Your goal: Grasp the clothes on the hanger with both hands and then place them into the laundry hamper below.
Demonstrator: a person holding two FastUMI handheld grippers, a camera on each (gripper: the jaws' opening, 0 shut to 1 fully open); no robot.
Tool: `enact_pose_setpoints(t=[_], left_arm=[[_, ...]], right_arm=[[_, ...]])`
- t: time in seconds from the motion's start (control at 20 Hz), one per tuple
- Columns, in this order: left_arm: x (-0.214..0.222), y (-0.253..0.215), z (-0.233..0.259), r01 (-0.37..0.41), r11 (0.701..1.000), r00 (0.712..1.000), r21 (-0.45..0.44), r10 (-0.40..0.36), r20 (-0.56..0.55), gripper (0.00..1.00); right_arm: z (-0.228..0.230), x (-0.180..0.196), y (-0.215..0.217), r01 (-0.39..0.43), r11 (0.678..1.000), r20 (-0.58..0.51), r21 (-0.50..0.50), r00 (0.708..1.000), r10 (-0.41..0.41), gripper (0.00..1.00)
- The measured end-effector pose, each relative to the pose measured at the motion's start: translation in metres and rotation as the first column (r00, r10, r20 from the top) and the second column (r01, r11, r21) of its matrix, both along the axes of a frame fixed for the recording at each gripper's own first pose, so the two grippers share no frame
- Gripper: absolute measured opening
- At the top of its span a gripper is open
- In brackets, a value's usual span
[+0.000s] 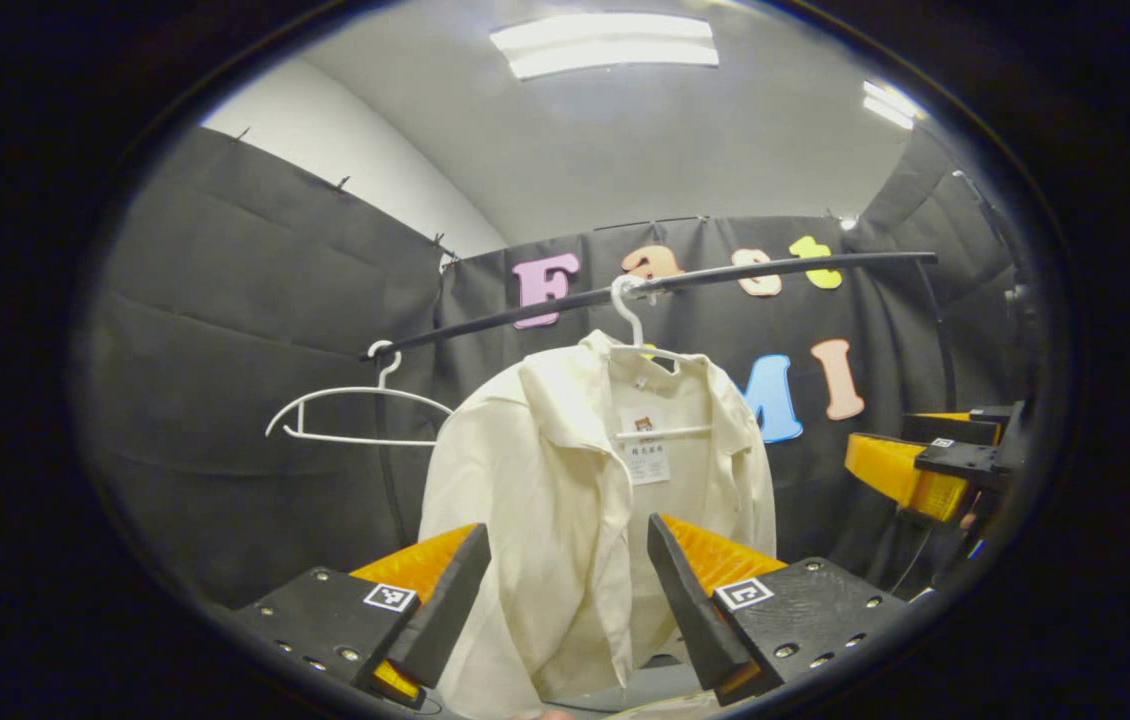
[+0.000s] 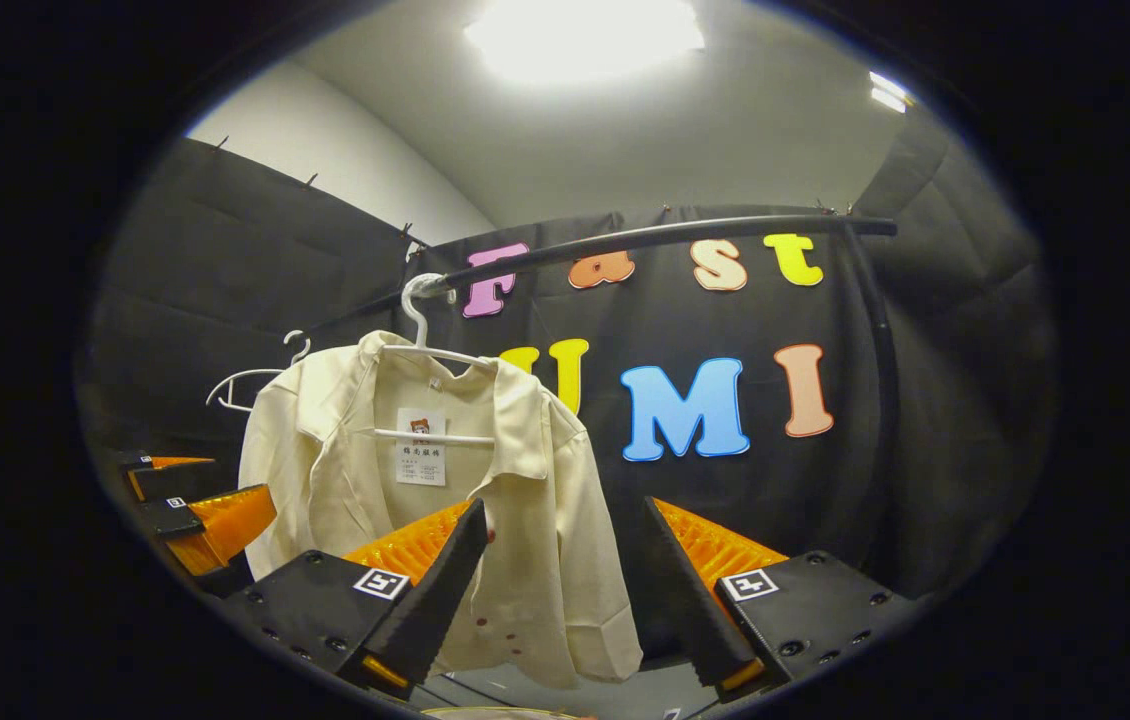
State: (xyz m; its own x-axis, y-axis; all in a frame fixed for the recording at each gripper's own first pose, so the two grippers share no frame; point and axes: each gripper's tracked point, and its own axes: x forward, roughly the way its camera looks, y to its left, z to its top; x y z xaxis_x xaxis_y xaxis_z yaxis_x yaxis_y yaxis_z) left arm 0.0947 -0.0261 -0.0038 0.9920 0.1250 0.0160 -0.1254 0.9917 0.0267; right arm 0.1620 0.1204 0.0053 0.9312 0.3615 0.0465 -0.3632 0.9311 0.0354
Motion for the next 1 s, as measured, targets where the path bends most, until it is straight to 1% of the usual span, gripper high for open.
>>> enact_pose_setpoints(t=[0.2, 0.35, 0.55, 0.65, 0.75, 0.9, 1.0], left_arm=[[0.028, -0.006, -0.008, -0.037, 0.999, 0.999, -0.002, 0.036, -0.012, 0.93], [0.048, -0.01, -0.013, -0.059, 0.998, 0.998, 0.007, 0.059, -0.022, 0.93], [0.072, -0.013, -0.017, -0.096, 0.995, 0.995, 0.04, 0.097, -0.022, 0.92], [0.082, -0.016, -0.022, -0.108, 0.993, 0.994, 0.047, 0.109, -0.029, 0.93], [0.094, -0.019, -0.028, -0.124, 0.991, 0.991, 0.057, 0.126, -0.041, 0.92], [0.104, -0.018, -0.029, -0.158, 0.984, 0.986, 0.083, 0.162, -0.045, 0.92], [0.109, -0.012, -0.035, -0.181, 0.981, 0.981, 0.068, 0.185, -0.057, 0.92]], right_arm=[[-0.008, 0.024, 0.023, -0.063, 0.997, -0.029, 0.035, 0.998, 0.064, 0.98], [-0.014, 0.041, 0.041, -0.108, 0.994, -0.03, 0.029, 0.994, 0.109, 0.98], [-0.027, 0.069, 0.063, -0.147, 0.989, -0.04, 0.014, 0.988, 0.147, 0.97], [-0.034, 0.083, 0.073, -0.161, 0.987, -0.055, 0.023, 0.985, 0.162, 0.97], [-0.04, 0.096, 0.085, -0.18, 0.983, -0.073, 0.036, 0.98, 0.183, 0.98], [-0.048, 0.11, 0.101, -0.209, 0.977, -0.096, 0.045, 0.972, 0.213, 0.97], [-0.05, 0.113, 0.11, -0.235, 0.97, -0.112, 0.061, 0.964, 0.24, 0.96]])
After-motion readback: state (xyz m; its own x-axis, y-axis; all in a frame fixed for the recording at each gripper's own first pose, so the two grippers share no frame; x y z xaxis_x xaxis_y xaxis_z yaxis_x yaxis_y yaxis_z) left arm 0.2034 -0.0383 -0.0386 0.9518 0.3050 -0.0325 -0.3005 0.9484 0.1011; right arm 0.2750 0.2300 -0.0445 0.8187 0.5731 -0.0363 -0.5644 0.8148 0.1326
